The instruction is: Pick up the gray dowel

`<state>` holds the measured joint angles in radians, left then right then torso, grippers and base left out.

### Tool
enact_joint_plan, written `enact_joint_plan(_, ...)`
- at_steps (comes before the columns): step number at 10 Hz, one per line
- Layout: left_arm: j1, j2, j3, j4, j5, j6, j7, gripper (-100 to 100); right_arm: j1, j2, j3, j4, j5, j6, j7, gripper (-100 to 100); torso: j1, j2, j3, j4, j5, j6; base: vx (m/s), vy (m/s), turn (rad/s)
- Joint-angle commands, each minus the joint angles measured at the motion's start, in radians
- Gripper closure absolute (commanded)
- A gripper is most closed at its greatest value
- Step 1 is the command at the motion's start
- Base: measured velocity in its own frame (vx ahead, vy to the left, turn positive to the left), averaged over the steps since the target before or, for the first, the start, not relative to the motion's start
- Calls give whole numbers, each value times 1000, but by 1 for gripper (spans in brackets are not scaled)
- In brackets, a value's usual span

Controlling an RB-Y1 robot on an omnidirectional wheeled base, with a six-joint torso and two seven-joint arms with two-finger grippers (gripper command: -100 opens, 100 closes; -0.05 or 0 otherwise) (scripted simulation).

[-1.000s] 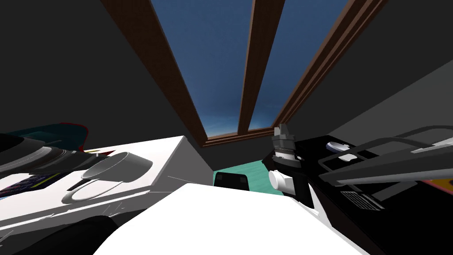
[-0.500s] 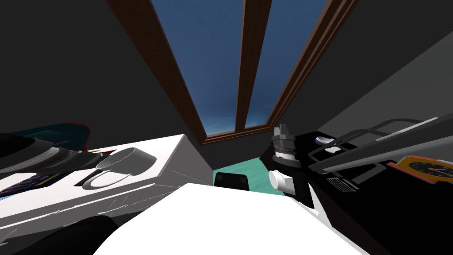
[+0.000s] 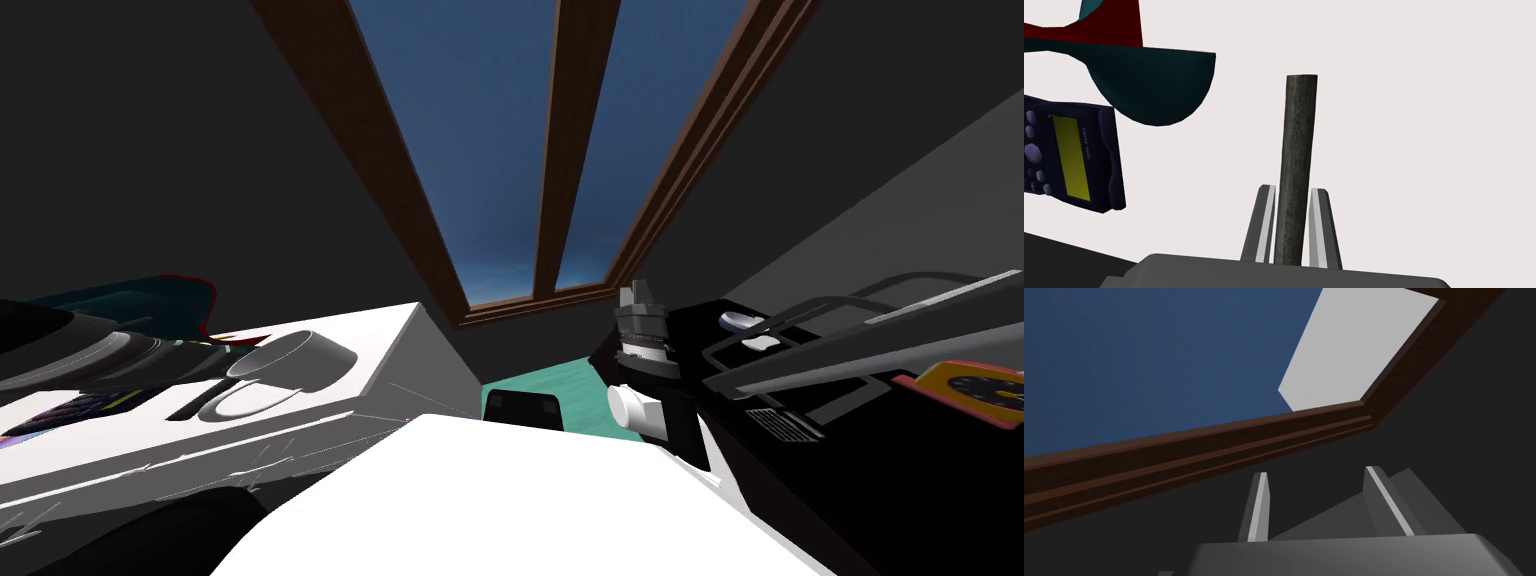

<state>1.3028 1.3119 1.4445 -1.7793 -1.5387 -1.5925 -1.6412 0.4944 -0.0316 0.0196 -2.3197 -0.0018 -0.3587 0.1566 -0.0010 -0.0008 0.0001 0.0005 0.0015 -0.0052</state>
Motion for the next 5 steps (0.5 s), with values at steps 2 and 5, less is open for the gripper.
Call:
enact_joint_plan(2, 4, -12, 49, -21, 20, -42, -34, 100, 0, 0, 0, 0, 0, 0, 0, 0, -1, -3, -2, -1, 0, 0, 143, -11, 244)
enact_joint_plan(5, 5, -14, 57, -22, 23, -49, -42, 0, 0, 0, 0, 0, 0, 0, 0, 0, 0, -4, -3, -2, 0, 3, 67, -6, 66)
